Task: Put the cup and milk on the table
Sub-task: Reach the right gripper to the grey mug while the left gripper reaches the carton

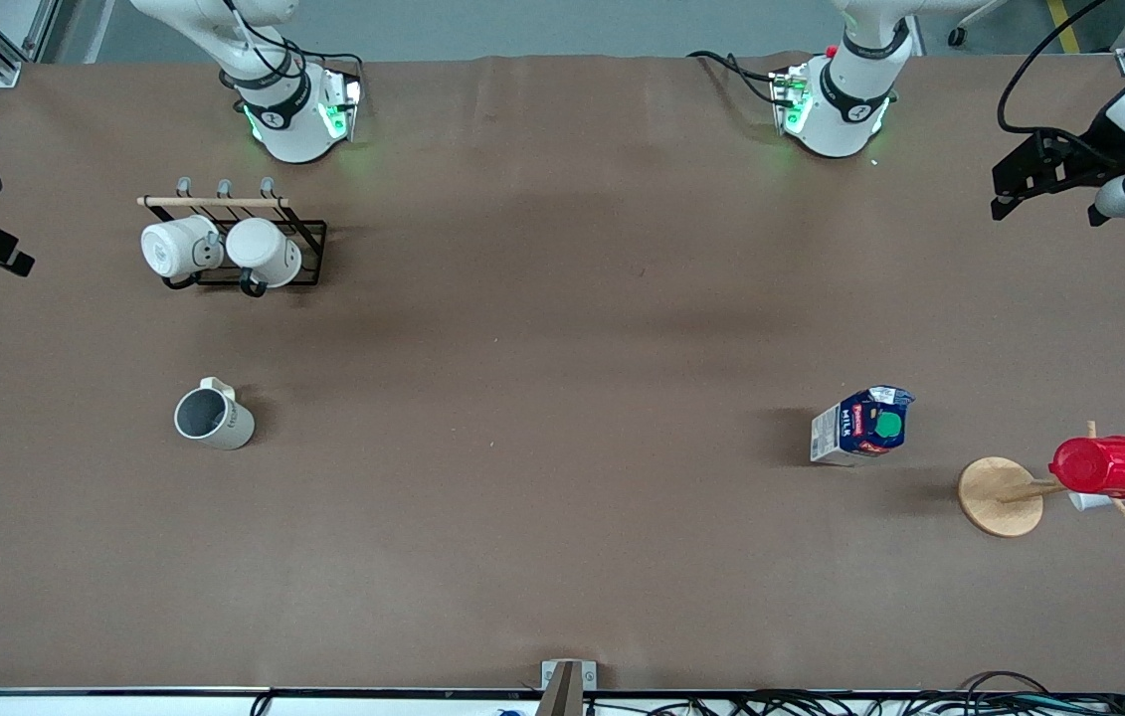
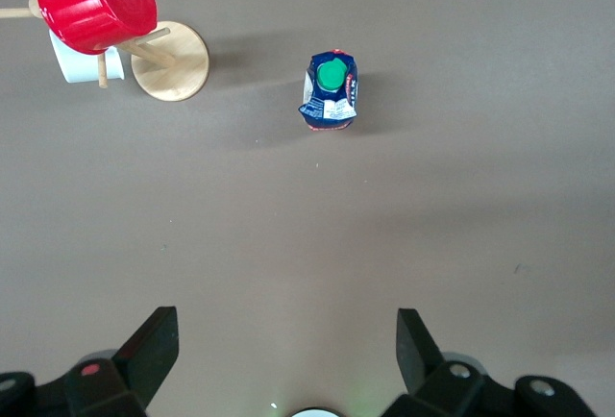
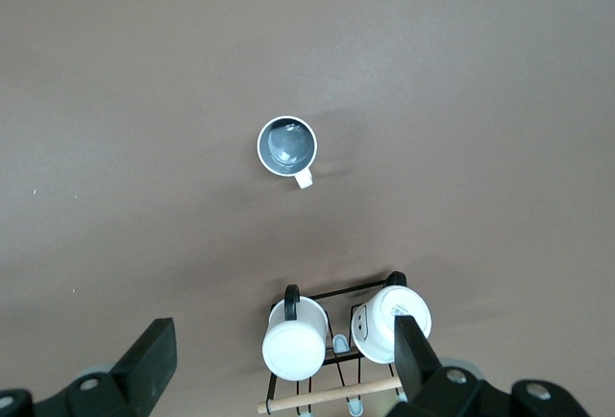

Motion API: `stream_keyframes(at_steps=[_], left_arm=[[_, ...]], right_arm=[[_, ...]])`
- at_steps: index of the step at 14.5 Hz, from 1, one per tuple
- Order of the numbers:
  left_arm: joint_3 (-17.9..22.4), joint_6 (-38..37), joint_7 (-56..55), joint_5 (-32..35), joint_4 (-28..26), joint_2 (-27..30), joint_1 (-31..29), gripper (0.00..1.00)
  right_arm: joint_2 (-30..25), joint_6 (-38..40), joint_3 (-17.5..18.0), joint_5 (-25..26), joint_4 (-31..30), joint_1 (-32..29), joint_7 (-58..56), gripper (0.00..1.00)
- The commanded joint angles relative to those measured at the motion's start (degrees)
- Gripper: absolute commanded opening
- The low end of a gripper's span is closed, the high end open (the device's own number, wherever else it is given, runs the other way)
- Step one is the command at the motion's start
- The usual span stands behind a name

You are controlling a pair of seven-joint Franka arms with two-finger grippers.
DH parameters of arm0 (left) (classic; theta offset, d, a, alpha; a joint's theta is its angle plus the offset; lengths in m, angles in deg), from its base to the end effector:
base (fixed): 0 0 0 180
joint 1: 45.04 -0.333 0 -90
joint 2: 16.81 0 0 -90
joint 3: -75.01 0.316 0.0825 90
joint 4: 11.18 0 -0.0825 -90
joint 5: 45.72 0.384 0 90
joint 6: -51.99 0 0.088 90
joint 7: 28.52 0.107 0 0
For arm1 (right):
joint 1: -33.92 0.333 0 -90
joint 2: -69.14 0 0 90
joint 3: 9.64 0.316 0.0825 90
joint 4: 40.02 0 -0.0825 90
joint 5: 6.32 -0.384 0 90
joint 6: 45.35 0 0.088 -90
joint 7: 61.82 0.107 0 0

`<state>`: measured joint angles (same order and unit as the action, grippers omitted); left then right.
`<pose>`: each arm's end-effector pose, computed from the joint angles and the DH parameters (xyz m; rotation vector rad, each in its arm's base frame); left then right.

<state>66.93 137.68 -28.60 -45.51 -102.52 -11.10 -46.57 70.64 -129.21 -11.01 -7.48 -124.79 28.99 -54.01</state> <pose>0.5119 -0.0626 0.6597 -3.1191 0.1748 -0.0017 0.5489 -0.0580 0.6435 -3.0986 0.3807 0.0661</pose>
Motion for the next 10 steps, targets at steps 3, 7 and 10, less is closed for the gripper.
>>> stream_keyframes(at_steps=[3,7,10], left_arm=[[-0.18,0.27,1.23,-0.3,1.06,-0.43,-1.28,1.0],[-0.27,7.44,1.14,-0.74,1.69,-8.15,-1.19,1.0],[-0.36,16.58,1.22,-0.21,-1.38,-13.34,-1.1,1.0]], right_arm=[[-0.88,0.72,-0.3,-0.95,-0.83,0.18,-0.52,1.0],[-0.79,2.03,-0.21,-0.95,-1.09,0.18,-1.92,1.0],[4.1,-2.16,-0.12,-0.95,-1.7,0.79,-6.49,1.0]])
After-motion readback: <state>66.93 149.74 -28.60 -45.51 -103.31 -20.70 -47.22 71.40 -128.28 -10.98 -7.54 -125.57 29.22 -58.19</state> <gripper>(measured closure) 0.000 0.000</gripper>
